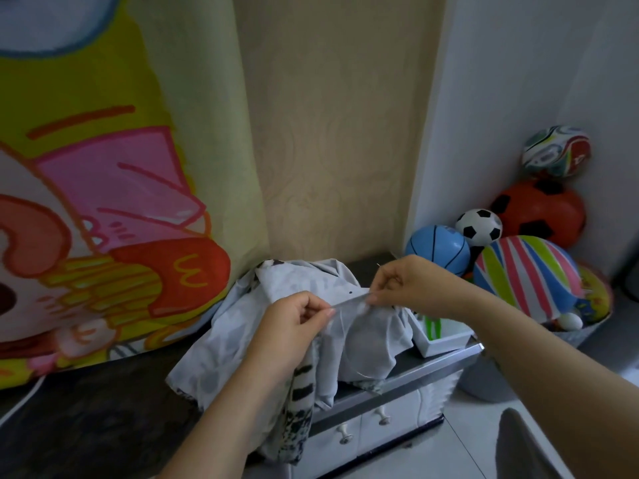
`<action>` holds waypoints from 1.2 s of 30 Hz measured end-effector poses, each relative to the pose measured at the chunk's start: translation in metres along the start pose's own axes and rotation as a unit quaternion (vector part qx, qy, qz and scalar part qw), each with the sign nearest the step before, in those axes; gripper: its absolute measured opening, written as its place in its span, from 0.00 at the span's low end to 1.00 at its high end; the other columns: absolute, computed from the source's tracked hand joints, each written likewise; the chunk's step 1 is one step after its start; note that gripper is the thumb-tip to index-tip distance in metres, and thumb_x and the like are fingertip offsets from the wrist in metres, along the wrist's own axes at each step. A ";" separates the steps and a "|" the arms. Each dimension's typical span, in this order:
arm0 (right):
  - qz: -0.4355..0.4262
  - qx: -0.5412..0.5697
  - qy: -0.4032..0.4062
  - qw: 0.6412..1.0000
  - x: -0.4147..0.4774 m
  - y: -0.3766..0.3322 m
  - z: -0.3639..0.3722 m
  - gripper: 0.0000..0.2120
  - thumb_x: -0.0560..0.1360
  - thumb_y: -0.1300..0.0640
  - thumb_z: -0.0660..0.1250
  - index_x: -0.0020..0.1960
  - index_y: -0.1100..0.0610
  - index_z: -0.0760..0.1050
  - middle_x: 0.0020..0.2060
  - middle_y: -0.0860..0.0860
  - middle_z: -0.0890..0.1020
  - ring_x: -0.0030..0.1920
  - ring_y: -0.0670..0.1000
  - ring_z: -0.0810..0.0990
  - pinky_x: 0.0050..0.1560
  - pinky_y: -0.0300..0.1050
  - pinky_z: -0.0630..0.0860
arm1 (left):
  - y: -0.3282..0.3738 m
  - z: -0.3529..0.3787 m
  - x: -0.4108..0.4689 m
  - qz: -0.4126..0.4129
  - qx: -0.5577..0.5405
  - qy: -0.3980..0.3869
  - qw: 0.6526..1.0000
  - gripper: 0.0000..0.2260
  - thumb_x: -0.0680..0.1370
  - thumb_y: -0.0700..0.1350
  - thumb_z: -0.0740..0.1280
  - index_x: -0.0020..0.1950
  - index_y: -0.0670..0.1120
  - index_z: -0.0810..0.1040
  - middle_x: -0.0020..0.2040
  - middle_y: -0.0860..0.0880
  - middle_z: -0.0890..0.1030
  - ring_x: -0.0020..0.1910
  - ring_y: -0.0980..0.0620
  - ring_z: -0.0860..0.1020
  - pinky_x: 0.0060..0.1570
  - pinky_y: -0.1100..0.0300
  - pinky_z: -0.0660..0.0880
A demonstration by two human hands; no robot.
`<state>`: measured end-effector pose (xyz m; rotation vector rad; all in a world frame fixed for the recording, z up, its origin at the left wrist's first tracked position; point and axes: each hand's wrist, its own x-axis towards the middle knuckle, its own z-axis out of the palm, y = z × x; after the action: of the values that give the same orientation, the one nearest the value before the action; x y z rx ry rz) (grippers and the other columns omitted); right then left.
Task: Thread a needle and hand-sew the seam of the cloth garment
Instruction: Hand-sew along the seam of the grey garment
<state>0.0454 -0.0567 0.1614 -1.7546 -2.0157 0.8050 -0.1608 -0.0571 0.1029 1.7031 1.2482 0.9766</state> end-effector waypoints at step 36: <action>0.034 -0.041 -0.053 0.997 -0.027 -0.029 0.046 0.16 0.80 0.58 0.54 0.51 0.64 0.78 0.41 0.58 0.83 0.36 0.50 0.78 0.45 0.47 0.79 | 0.006 0.008 0.000 -0.059 -0.007 0.027 0.998 0.05 0.75 0.43 0.70 0.41 0.51 0.82 0.37 0.53 0.83 0.37 0.61 0.78 0.40 0.71 0.73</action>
<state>-0.0005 -0.0942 0.1460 -1.8706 -2.0945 0.8636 -0.1509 -0.0598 0.1055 1.5830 1.3584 0.9644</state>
